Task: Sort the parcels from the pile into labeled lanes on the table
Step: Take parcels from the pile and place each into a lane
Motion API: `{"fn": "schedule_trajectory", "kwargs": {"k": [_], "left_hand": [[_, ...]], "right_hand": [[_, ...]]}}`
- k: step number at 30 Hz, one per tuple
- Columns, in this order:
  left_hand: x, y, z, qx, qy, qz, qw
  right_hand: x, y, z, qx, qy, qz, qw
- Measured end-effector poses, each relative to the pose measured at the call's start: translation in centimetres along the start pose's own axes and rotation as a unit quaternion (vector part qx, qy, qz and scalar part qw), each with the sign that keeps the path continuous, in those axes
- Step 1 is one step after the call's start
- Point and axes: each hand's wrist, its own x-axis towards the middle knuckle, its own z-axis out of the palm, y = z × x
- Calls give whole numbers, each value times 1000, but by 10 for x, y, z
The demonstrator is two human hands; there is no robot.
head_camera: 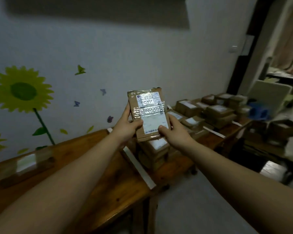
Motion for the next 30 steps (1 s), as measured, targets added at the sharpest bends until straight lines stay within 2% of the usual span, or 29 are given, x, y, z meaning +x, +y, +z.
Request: {"fn": "schedule_trajectory", "kwargs": {"k": [6,15,23,30], "left_hand": [[32,-8,108,1,-59,-1,998],[126,-44,197,27,-142,-39,989],[241,-42,272,-2,-153,-36,988],[309,-42,359,20,-141,-35,989]], "right_hand": [[-5,50,-95,7,57,39,998],[44,116,-172,18,101,67,992],[142,149,-255,19,133,82,988],[196,194,-344,26,147,94,984]]}}
